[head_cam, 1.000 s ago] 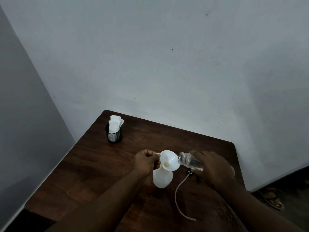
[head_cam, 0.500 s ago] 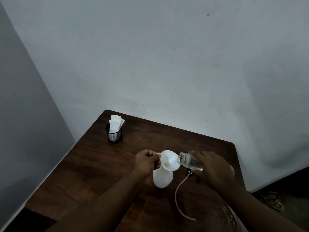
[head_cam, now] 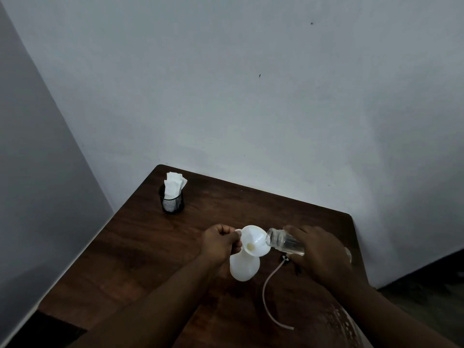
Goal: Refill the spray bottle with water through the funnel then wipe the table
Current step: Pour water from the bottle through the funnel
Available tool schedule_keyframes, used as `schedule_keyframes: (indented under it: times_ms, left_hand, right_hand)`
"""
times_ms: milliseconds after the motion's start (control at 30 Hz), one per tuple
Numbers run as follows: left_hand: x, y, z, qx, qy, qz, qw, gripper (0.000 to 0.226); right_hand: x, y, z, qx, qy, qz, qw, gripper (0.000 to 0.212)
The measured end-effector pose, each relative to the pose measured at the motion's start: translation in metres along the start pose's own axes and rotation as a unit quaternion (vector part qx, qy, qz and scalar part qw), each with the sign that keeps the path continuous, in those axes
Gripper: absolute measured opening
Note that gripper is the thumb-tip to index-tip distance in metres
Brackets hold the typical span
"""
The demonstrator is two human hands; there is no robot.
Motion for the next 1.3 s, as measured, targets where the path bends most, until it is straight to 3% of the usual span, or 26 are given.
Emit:
schedule_keyframes:
  times_ms: [1300]
  left_hand:
    - [-0.0016,0.0006,0.0006,-0.001,-0.007,0.001,1.0,0.009]
  right_hand:
    - [-0.0033,-0.0022,0.001,0.004,0.01,-0.011,1.0,0.067]
Point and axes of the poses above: each hand's wrist, its own x-axis towards the middle knuckle, its own z-axis out of the palm, y = z × x, the point moved 4 cm from there along x, towards the middle knuckle, and after that the axes turned 10 degrees about -y, right-handed, at the moved point
